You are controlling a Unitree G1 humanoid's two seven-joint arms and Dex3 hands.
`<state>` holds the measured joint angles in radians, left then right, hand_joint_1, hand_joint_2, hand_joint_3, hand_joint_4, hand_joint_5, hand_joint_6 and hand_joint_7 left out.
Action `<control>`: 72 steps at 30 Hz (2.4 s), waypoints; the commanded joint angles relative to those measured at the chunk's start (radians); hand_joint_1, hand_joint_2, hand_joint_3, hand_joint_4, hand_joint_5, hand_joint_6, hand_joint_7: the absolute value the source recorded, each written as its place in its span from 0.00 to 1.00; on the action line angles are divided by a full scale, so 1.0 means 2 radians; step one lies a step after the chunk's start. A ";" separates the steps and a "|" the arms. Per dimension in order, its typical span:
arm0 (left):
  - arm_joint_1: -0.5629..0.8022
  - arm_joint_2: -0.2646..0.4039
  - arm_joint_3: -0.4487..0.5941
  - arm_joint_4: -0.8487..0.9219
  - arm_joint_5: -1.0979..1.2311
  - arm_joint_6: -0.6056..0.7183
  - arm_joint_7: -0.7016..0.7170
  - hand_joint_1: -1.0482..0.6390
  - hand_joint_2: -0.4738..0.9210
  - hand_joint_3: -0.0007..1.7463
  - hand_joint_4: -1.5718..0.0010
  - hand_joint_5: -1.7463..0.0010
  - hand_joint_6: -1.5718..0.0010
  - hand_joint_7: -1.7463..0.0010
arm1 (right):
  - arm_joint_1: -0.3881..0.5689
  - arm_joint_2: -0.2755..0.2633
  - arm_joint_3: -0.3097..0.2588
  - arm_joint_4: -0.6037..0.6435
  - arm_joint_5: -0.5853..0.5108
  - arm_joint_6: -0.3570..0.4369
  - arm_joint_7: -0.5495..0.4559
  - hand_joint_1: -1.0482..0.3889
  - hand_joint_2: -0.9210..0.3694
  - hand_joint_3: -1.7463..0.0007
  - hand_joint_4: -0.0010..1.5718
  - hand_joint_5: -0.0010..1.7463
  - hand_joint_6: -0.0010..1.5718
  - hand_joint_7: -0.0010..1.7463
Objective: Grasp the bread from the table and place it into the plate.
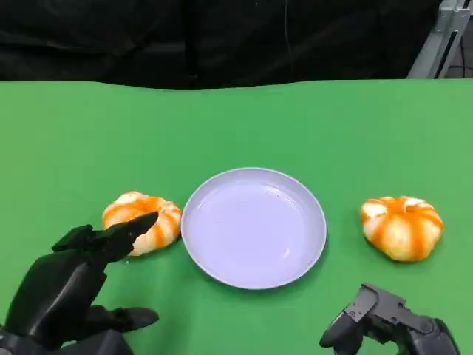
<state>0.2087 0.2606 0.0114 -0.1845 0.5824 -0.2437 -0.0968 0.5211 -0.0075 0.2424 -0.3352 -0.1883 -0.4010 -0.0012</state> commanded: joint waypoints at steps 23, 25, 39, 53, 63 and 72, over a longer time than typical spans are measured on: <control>-0.264 0.028 -0.185 0.240 0.229 0.206 0.011 0.31 1.00 0.02 0.89 0.62 0.77 0.99 | 0.003 0.003 0.011 0.000 -0.011 -0.006 -0.018 0.60 0.43 0.22 0.46 0.97 0.41 0.84; -0.282 0.023 -0.201 0.294 0.228 0.206 0.022 0.31 1.00 0.01 0.87 0.65 0.76 0.99 | 0.004 0.003 0.013 -0.002 -0.009 -0.003 -0.016 0.60 0.43 0.22 0.45 0.97 0.41 0.84; -0.334 0.026 -0.246 0.431 0.170 0.148 0.074 0.39 0.98 0.00 0.59 0.56 0.54 0.95 | 0.007 0.000 0.013 -0.003 -0.019 -0.008 -0.022 0.60 0.41 0.24 0.44 0.97 0.41 0.84; -0.283 0.098 -0.204 0.287 0.174 0.144 0.189 0.48 0.99 0.01 0.44 0.00 0.52 0.23 | 0.006 0.000 0.015 -0.008 -0.020 0.001 -0.021 0.60 0.41 0.24 0.44 0.97 0.43 0.83; -0.235 0.108 -0.183 0.182 0.195 0.159 0.218 0.48 0.96 0.07 0.45 0.00 0.57 0.04 | 0.006 0.000 0.017 -0.008 -0.017 0.003 -0.020 0.60 0.41 0.25 0.44 0.96 0.42 0.83; -0.240 0.041 -0.208 0.163 0.140 0.074 0.221 0.51 0.59 0.69 0.40 0.00 0.53 0.00 | 0.003 -0.002 0.017 -0.002 -0.020 -0.004 -0.024 0.61 0.41 0.24 0.44 0.97 0.42 0.83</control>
<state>-0.2595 0.3744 -0.3967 0.1269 0.9018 -0.0693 0.3580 0.5237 -0.0032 0.2843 -0.3398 -0.2265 -0.3996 -0.0415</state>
